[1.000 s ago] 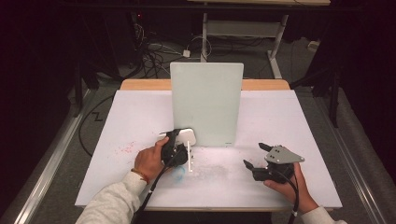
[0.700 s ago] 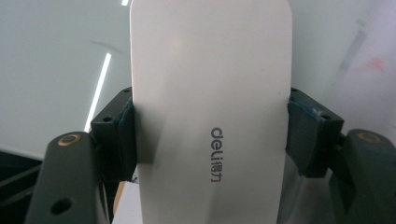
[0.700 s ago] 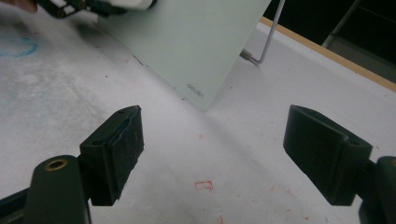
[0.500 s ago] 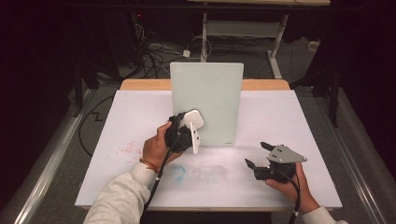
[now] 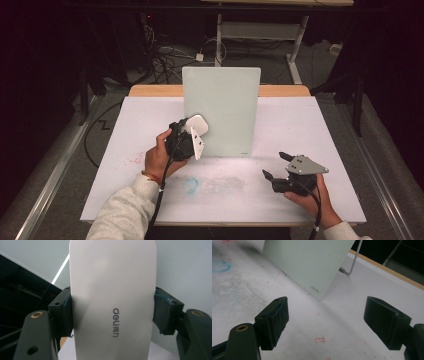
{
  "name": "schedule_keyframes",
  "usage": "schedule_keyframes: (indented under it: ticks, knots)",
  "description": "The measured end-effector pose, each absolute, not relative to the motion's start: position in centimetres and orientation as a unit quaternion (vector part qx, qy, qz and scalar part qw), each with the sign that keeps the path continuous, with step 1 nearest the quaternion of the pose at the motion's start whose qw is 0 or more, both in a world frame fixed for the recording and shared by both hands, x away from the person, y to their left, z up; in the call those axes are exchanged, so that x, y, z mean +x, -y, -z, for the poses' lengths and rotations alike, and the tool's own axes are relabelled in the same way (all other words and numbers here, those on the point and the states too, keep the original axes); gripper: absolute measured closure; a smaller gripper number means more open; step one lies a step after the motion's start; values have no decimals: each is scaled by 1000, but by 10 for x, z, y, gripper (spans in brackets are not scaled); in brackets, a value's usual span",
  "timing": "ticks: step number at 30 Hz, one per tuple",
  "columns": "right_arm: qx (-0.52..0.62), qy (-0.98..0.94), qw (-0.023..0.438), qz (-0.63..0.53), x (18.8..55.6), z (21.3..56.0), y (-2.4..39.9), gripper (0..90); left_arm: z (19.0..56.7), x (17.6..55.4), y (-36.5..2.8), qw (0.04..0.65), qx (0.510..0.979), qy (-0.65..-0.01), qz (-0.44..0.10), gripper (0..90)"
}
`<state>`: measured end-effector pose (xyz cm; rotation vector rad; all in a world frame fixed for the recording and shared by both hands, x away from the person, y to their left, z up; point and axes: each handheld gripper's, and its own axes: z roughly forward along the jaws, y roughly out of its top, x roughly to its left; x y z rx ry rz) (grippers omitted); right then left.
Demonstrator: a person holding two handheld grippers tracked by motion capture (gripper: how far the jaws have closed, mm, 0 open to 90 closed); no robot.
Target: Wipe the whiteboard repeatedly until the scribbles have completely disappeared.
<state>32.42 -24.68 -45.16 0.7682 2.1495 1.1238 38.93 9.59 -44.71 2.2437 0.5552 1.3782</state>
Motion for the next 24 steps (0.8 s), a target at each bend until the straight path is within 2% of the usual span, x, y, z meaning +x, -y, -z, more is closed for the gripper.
schedule_keyframes:
  ticks: [8, 9, 14, 24]
  knots:
    - [290, -808, 293, -421, 326, 452, 246, 207, 465, 382, -99, 187, 829, -177, -497, 292]
    - [290, -808, 292, -421, 326, 452, 246, 207, 473, 378, -97, 164, 836, -160, -498, 292]
    - [283, -812, 293, -418, 327, 453, 244, 207, 488, 372, -89, 129, 844, -130, -505, 292]
    - [283, -811, 291, -422, 328, 452, 244, 207, 492, 369, -79, 124, 851, -122, -496, 292]
